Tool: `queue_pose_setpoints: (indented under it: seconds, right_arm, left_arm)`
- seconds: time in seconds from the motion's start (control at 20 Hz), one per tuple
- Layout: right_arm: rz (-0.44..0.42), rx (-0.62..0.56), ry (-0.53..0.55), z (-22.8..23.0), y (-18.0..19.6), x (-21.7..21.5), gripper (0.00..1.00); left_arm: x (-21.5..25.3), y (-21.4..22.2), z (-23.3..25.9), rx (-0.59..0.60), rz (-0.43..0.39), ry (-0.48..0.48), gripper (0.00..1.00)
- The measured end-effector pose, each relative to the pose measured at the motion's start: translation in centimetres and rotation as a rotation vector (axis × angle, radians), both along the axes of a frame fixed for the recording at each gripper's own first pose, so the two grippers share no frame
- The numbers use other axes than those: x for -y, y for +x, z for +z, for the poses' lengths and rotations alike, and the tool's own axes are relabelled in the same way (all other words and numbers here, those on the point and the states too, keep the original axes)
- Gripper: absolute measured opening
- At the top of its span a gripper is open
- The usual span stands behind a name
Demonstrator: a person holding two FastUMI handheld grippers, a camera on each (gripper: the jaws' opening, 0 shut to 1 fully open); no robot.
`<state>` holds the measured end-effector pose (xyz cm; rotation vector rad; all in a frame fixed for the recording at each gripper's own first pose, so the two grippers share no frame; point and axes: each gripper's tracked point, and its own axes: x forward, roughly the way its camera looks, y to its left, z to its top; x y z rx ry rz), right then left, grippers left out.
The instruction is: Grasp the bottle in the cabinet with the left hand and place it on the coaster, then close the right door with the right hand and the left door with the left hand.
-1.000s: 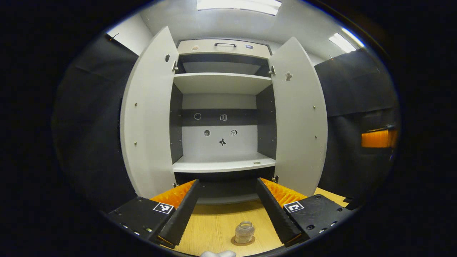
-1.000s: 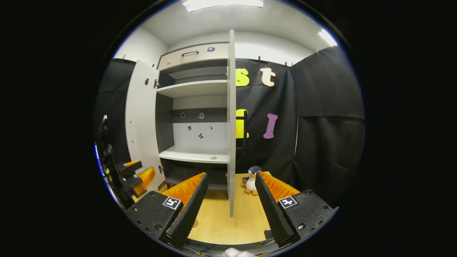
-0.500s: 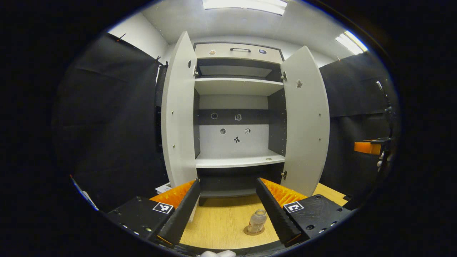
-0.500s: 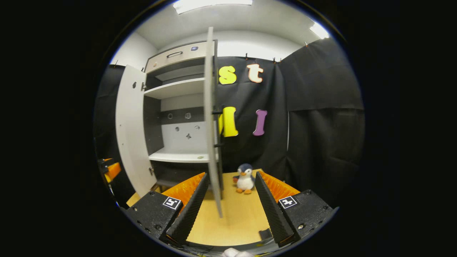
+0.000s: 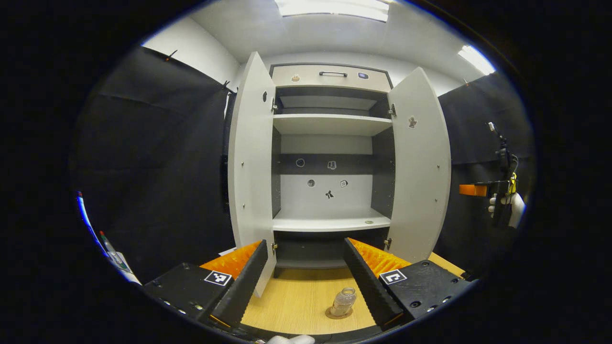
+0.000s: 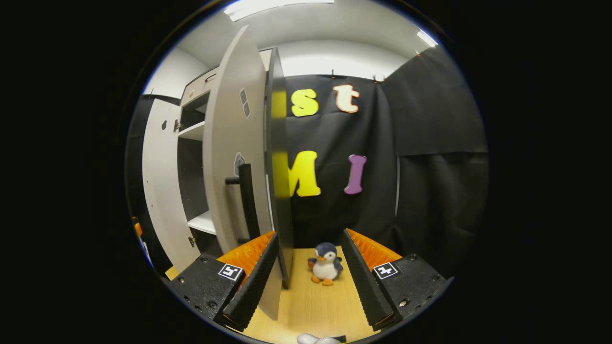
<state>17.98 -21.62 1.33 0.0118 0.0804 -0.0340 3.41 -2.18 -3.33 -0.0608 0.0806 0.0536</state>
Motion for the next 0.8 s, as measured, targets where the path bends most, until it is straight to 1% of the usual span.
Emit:
queue_pose_setpoints:
  seconds: [0.15, 0.25, 0.35, 0.55, 0.65, 0.8]
  right_arm:
    - [0.05, 0.004, 0.003, 0.2, 2.8, 0.3, 0.82]
    - [0.111, -0.004, 0.021, 0.2, 4.0, -0.4, 0.82]
    - [0.19, 0.004, 0.036, 0.9, 4.6, -1.7, 0.82]
    - [0.294, 0.016, -0.018, 1.2, 4.7, -2.6, 0.81]
    - [0.321, -0.006, 0.001, 0.9, 4.9, -3.1, 0.81]
    - [0.32, -0.024, 0.034, 0.7, 4.7, -4.9, 0.81]
  left_arm:
    - [0.0, 0.0, 0.4, 0.002, 0.05, 0.004, 0.96]
    - [0.0, 0.0, 0.5, 0.003, 0.082, 0.006, 0.96]
    - [0.1, 0.4, 0.5, 0.001, 0.101, -0.002, 0.96]
    - [0.8, 0.9, -0.1, -0.016, 0.136, -0.011, 0.96]
    - [1.4, 1.2, -0.2, -0.017, 0.14, -0.017, 0.96]
    - [1.8, 2.0, -0.3, -0.022, 0.147, -0.03, 0.97]
